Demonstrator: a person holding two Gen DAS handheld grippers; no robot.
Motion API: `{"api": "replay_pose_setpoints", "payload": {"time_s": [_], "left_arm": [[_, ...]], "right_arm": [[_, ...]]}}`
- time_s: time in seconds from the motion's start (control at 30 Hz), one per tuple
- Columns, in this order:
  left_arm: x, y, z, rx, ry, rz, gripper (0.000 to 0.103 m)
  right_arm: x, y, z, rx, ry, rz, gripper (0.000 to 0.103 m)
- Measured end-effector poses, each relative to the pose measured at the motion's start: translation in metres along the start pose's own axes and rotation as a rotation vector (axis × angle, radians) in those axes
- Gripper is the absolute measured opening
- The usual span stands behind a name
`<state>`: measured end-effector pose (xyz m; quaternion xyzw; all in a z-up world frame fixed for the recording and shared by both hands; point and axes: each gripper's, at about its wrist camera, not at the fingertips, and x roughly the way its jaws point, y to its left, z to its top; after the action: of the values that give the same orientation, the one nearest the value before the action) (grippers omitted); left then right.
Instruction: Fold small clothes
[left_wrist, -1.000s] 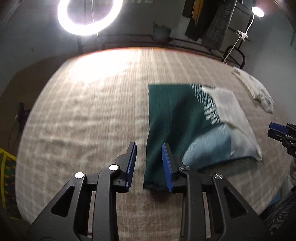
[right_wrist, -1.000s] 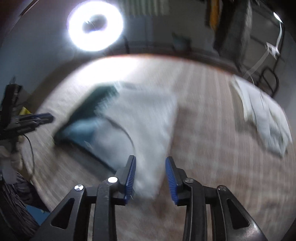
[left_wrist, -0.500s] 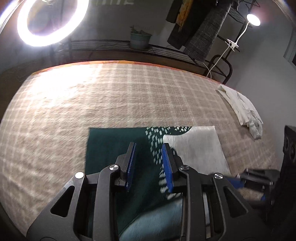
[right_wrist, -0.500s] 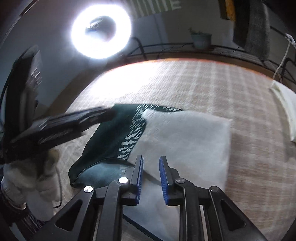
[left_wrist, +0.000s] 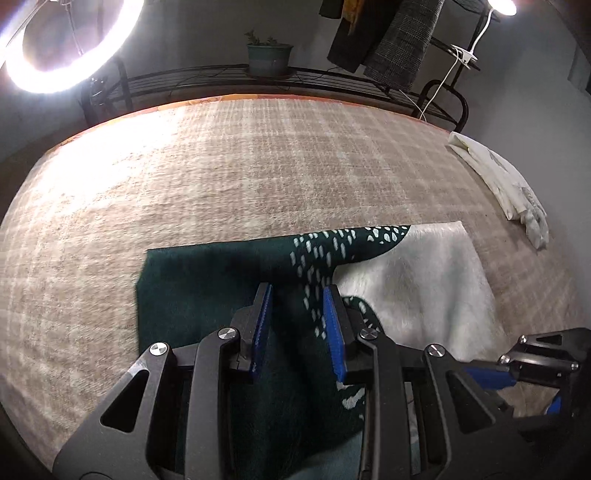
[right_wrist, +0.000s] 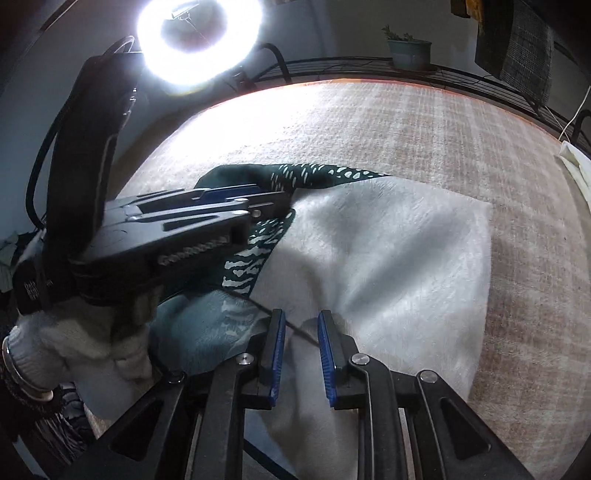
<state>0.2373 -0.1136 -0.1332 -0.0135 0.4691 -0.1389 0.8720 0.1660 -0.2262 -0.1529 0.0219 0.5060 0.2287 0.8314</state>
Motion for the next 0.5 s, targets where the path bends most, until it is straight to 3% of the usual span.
{"api": "replay_pose_setpoints", "payload": {"time_s": [0.17, 0.27, 0.3, 0.5], "left_arm": [[-0.044, 0.021, -0.004, -0.042, -0.030, -0.033, 0.028], [-0.066, 0.042, -0.011, -0.090, -0.038, -0.052, 0.034], [-0.071, 0.051, -0.015, -0.118, -0.035, -0.059, 0.038], [-0.081, 0.108, -0.047, -0.342, 0.045, -0.144, 0.039]], "right_arm": [[-0.036, -0.017, -0.001, 0.017, -0.096, 0.023, 0.030], [-0.057, -0.037, -0.009, 0.081, -0.133, 0.039, 0.034], [-0.062, -0.045, -0.012, 0.105, -0.140, 0.033, 0.035], [-0.068, -0.088, -0.028, 0.231, -0.133, 0.021, 0.039]]}}
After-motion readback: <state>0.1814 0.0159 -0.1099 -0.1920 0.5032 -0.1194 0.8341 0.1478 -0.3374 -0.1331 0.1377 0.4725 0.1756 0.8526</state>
